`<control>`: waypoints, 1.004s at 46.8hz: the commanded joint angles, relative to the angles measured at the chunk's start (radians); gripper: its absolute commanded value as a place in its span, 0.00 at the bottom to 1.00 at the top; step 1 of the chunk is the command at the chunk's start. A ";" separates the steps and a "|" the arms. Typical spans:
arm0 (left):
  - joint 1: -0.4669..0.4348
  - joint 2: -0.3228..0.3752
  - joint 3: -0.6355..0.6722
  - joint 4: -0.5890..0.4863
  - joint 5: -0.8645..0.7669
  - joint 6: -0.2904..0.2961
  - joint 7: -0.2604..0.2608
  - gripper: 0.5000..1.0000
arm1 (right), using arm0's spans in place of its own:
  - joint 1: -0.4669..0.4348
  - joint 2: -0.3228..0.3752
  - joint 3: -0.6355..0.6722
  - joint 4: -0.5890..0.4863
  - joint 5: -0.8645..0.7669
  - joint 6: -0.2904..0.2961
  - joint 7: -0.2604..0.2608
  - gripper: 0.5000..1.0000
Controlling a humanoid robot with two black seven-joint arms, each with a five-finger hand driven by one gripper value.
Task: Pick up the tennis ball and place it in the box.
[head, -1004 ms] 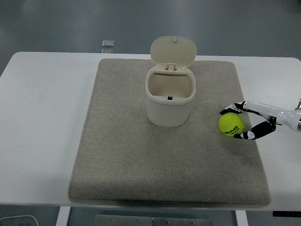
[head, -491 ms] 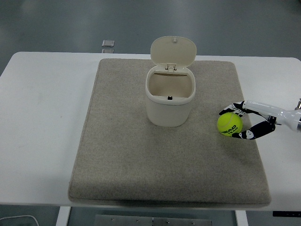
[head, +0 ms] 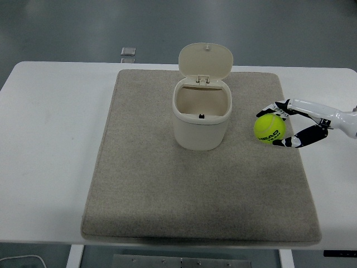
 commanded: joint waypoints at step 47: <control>0.000 0.000 0.000 0.000 0.000 0.000 0.001 0.98 | 0.232 0.224 -0.017 -0.040 0.094 0.065 -0.057 0.00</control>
